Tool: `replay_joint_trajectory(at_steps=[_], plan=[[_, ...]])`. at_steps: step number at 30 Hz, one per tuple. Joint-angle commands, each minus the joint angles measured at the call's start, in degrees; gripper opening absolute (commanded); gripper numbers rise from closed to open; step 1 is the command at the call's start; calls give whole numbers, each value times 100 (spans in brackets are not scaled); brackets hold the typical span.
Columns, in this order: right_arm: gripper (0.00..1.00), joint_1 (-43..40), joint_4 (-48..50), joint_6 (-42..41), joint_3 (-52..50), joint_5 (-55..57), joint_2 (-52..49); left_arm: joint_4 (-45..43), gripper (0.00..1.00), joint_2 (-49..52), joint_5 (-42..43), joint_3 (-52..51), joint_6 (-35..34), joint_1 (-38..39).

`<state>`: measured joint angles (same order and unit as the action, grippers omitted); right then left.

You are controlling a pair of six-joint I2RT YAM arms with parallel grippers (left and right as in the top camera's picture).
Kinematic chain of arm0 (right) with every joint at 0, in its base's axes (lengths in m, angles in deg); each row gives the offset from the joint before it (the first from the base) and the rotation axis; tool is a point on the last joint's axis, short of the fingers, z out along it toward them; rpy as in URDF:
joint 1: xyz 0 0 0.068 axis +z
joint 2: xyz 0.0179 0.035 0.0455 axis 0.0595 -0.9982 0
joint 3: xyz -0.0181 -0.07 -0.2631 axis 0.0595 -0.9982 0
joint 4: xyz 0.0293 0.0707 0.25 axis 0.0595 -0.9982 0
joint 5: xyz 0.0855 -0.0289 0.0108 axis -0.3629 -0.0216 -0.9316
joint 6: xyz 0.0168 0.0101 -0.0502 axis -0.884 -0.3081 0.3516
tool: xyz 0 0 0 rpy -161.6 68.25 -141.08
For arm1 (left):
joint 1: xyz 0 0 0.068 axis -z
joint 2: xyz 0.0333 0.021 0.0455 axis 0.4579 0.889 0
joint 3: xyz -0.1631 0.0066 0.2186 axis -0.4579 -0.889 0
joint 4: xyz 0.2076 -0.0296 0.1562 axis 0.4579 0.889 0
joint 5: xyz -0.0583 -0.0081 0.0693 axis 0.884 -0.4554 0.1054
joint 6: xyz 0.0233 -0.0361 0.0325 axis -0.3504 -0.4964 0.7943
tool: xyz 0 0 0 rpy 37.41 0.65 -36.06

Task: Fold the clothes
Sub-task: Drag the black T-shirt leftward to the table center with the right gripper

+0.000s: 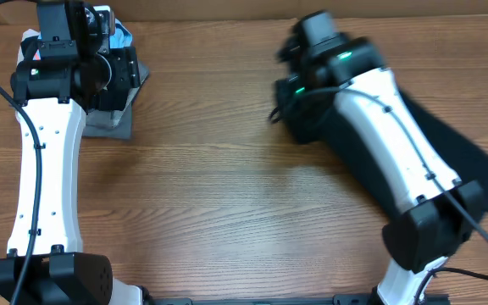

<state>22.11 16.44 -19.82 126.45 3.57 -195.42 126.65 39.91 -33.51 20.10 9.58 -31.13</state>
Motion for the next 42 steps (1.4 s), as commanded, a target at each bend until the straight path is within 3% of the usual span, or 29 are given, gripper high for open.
replay_joint_trajectory(at_steps=[1,5,9,16,23,29,35,42], plan=[[4,1189,11,-111,79,-498,26,39,75,-4,-391,144,-46,-162],[5,1853,9,-205,79,-496,26,42,77,-4,-404,144,-46,-328],[41,2033,-13,-247,81,-518,33,46,83,-4,-393,144,-44,-411],[66,1134,-13,-811,81,-208,188,79,86,-4,-212,144,-39,-404],[74,-450,-107,-984,-140,280,105,208,84,2,699,120,-26,-286],[74,-1471,400,-977,-929,216,-81,216,83,85,651,0,162,358],[74,-1792,1648,-986,-2024,63,-98,293,84,400,533,-94,144,953],[69,-1786,3429,-1182,-3320,9,-101,601,79,960,494,-96,63,1259]])
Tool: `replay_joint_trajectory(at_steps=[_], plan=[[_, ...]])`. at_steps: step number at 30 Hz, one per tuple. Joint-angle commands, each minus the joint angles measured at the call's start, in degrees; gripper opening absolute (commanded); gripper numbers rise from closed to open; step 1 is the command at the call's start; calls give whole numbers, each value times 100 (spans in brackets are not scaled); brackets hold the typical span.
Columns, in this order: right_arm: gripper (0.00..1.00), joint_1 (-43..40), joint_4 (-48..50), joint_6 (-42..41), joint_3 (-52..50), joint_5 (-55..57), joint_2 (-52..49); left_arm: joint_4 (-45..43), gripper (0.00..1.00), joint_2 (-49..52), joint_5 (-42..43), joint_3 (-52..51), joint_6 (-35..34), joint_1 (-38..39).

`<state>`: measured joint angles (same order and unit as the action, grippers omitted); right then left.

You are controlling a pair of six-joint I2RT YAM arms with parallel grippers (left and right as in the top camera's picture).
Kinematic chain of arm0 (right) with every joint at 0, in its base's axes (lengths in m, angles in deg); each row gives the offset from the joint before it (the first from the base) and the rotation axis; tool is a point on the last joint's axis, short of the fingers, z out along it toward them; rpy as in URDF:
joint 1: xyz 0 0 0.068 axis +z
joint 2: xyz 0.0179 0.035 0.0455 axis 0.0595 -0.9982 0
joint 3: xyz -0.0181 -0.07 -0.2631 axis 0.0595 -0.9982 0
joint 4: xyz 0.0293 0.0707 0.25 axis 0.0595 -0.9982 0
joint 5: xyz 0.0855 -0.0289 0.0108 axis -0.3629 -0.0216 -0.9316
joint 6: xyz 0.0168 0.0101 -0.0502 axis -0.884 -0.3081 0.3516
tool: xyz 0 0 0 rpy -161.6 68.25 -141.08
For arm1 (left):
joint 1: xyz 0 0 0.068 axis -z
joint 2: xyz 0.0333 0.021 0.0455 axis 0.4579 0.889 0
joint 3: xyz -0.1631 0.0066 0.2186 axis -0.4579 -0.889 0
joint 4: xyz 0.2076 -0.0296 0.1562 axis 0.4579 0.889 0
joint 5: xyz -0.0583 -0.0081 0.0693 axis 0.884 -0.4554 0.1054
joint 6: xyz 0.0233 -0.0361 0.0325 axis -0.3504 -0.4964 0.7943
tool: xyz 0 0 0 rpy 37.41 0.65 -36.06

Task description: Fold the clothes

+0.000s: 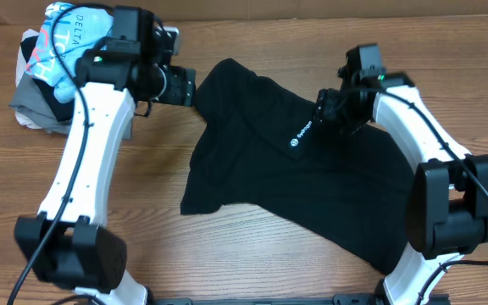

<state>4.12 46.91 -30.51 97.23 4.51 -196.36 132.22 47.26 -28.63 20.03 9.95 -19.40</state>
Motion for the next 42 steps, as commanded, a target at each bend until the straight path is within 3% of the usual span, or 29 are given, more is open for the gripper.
replay_joint_trajectory(at_steps=[1,10,22,25,28,29,35,42], plan=[[67,13,588,-127,-525,-96,-7,44,79,273,0,-90,-35,101],[54,22,1895,-177,-1099,-468,-68,-9,76,481,-2,-90,-170,129],[50,11,2035,-214,-1091,-503,-535,48,72,481,-184,-90,-170,129],[40,11,2090,-214,-1084,-505,-535,42,72,481,-197,-90,-173,129],[7,11,2092,-214,-1016,-514,-529,39,72,481,-225,-90,-173,129],[4,11,2083,-212,-973,-538,-522,37,72,481,-254,-90,-175,129],[4,13,1676,-190,-407,-835,-164,-35,71,481,-326,-90,-236,116],[4,13,820,9,1029,-826,146,-98,71,472,-326,-7,-234,107]])
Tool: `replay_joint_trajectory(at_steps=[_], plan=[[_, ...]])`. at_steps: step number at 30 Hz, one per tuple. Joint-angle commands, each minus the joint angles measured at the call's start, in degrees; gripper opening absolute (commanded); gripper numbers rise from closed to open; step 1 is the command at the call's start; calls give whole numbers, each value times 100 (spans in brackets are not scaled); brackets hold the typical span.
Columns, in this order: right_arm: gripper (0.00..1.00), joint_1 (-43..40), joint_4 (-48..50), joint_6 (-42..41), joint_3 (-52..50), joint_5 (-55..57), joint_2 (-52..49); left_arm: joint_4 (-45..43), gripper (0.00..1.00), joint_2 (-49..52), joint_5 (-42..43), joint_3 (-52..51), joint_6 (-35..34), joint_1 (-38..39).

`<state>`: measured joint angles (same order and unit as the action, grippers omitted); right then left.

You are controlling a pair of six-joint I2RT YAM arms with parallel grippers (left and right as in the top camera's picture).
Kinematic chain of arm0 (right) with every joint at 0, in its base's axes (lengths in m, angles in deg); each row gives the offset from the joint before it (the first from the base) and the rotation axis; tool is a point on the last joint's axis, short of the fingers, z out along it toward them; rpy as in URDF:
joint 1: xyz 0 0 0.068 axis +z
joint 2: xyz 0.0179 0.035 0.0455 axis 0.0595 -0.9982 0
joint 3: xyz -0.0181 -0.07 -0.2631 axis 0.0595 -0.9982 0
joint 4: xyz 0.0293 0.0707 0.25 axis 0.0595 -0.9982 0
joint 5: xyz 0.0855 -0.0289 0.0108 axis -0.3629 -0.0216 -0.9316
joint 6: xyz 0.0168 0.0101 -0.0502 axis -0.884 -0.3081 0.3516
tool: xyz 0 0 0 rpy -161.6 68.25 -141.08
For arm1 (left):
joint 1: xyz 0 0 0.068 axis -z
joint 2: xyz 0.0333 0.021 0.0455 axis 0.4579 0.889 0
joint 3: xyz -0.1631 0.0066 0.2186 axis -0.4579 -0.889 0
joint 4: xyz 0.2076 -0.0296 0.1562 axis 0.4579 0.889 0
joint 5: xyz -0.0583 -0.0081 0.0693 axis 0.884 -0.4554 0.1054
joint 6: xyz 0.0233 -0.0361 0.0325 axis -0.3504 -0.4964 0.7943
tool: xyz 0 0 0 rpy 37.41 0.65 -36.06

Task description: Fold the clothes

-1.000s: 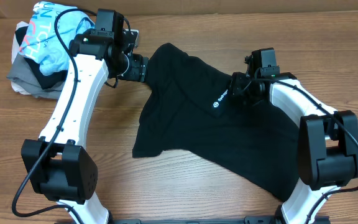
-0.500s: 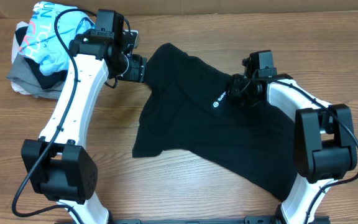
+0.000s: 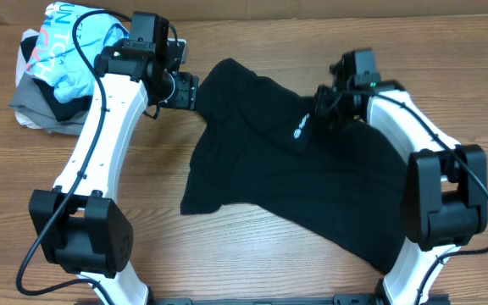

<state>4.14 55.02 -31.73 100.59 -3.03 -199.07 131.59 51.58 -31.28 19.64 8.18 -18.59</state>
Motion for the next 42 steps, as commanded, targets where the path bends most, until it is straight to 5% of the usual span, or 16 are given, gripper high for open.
replay_joint_trajectory(at_steps=[1,10,18,21,24,25,31,39,42], plan=[[4,11,72,131,835,-48,415,-52,71,39,-61,37,-57,24],[4,0,1670,160,1209,1563,214,-232,70,39,-61,39,-57,26],[4,-219,3316,184,1209,1805,-868,-251,70,42,-59,37,-57,42],[25,-341,3788,-118,1209,1934,-1305,-258,70,42,-59,37,-57,42],[100,-511,3915,-468,1209,1921,-1491,-310,70,42,-57,37,-57,42],[100,-579,3866,-546,1209,1897,-1484,-339,71,42,-59,37,-57,42],[100,-960,2249,-538,1469,1622,-761,-573,74,55,0,35,-57,42],[100,-1600,-1641,-518,1668,1812,743,-610,74,61,7,31,-59,42],[100,-1875,-2885,-1165,1646,2310,804,-605,76,63,9,31,-59,42]])
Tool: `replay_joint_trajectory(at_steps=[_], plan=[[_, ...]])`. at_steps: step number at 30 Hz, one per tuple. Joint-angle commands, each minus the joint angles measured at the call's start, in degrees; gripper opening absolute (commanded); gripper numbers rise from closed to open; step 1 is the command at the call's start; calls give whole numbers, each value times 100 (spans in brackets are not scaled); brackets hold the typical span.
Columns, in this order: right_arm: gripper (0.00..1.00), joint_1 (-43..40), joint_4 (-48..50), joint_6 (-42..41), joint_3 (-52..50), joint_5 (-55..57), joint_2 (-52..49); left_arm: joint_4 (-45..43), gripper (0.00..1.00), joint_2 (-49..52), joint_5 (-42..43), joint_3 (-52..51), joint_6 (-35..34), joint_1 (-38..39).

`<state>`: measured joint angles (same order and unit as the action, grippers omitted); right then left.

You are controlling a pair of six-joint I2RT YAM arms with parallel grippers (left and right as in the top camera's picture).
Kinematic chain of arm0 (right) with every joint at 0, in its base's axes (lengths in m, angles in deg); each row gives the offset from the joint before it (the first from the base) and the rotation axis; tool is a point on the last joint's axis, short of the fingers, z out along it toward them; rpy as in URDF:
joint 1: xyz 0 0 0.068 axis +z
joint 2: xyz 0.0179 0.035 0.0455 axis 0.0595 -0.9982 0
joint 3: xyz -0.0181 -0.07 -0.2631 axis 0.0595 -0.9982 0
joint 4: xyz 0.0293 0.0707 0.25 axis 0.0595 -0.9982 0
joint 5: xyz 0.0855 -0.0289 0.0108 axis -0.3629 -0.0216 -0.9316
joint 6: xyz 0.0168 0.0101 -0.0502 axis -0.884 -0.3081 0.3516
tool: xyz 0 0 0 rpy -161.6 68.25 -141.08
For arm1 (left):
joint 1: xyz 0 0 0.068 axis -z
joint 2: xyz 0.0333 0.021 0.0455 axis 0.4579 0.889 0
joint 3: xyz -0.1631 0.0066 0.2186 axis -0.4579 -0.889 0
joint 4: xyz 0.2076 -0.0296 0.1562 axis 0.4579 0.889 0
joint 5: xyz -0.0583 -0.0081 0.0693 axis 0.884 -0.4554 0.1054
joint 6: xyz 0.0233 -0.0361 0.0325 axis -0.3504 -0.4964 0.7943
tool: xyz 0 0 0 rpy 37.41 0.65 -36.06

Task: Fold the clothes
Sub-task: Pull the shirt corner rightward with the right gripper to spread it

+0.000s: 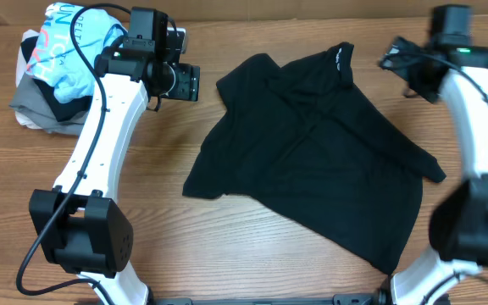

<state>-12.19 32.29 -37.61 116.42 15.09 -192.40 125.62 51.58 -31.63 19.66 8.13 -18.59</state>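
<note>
A black shirt (312, 161) lies spread but rumpled across the middle of the table. Its collar with a small white label (339, 56) points to the far edge, and a fold runs down its middle. My left gripper (193, 83) hovers just left of the shirt's upper left sleeve (231, 85). It is apart from the cloth and its fingers look open. My right gripper (394, 59) is high at the far right, clear of the collar. It holds no cloth, and blur hides how its fingers stand.
A pile of other clothes (53, 59), light blue, white, grey and black, sits at the far left corner behind the left arm. The right arm's white links (481, 127) run down the right side past the shirt's edge.
The right gripper was on the shirt's chest and is now up at the far right, off the cloth. The shirt has shifted right and back, collar now at the far edge. The left gripper barely moved.
At first the left gripper was over the pile at far left and the right arm covered dark cloth at right. Then the black shirt lay mid-table with both grippers at its upper edges. Now it lies more spread, free of both grippers.
</note>
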Motion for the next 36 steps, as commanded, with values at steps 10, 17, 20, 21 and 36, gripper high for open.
replay_joint_trajectory(at_steps=[10,17,20,21,36], plan=[[100,-1141,-1528,-1591,-911,1290,138,9,85,63,15,26,-52,31],[96,-1731,-887,-748,-1692,901,138,7,86,63,-50,26,-50,26],[92,-1895,-608,-476,-2033,527,138,7,87,63,-66,26,-50,26],[90,-1930,-542,-479,-2155,437,138,9,87,63,-94,26,-52,26],[54,-1969,619,-544,-3274,-190,136,7,89,63,-94,26,-50,26]])
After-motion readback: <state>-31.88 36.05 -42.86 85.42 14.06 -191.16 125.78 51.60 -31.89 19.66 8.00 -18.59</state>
